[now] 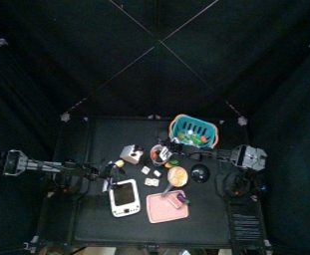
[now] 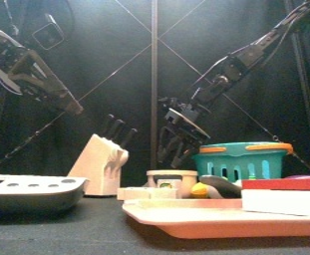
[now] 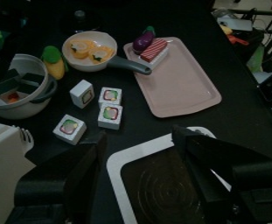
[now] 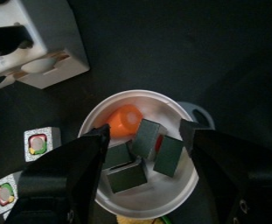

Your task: Place green sushi piece in pot

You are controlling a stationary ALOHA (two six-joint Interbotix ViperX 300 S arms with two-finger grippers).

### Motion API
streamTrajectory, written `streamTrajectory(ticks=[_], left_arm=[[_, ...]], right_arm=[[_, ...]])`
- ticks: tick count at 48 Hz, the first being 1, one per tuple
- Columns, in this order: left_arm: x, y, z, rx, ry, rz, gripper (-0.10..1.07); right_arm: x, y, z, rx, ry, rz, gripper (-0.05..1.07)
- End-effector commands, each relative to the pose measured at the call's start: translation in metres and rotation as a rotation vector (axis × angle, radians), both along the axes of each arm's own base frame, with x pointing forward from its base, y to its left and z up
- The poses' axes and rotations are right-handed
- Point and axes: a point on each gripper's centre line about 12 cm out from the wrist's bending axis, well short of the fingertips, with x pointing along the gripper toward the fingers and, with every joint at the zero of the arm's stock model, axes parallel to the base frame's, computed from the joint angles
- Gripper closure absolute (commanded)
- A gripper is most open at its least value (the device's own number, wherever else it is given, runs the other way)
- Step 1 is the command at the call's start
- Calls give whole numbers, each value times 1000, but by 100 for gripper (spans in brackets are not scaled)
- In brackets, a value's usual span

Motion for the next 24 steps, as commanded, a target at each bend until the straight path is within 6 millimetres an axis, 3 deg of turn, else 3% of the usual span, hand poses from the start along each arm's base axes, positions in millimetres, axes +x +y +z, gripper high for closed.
streamTrajectory(ticks=[1,24], left_arm=[[2,0,4,-1,-15,-2,3],[2,1,3,-12,-11,7,3]], right_arm=[[5,-1,14,-17,-31,4,7],[8,6,15,-15,-30,19,7]])
